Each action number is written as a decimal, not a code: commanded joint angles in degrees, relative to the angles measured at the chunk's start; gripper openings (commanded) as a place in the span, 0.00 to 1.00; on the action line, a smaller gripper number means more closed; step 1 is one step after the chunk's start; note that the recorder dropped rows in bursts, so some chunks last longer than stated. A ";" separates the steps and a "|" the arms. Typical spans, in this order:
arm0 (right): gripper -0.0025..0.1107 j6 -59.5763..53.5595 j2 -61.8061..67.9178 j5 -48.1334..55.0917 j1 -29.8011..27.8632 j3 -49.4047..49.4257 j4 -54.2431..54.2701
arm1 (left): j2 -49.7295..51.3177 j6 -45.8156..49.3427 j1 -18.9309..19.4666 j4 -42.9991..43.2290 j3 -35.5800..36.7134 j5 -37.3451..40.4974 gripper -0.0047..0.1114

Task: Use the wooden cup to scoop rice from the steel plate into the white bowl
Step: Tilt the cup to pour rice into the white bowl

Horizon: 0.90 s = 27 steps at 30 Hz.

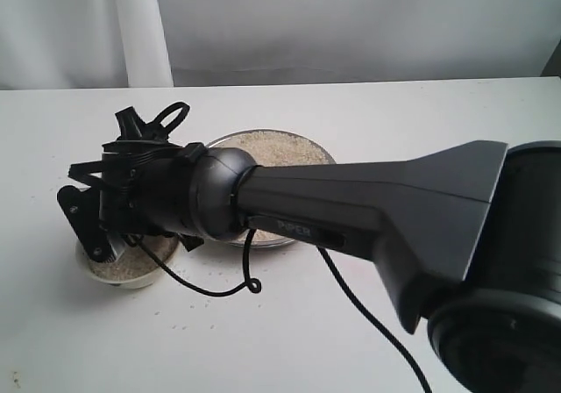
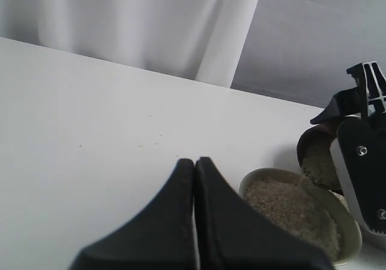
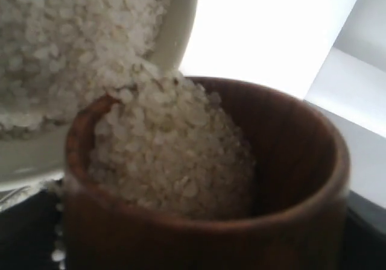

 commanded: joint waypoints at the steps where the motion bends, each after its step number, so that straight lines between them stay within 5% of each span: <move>1: 0.02 0.27 -0.38 0.73 1.20 -0.41 -4.36 | -0.14 -0.22 -0.27 -0.09 -0.18 -0.52 0.04; 27: 0.02 -6.85 -0.38 8.40 5.15 -0.41 -11.12 | -0.14 -0.22 -0.27 -0.09 -0.18 -0.52 0.04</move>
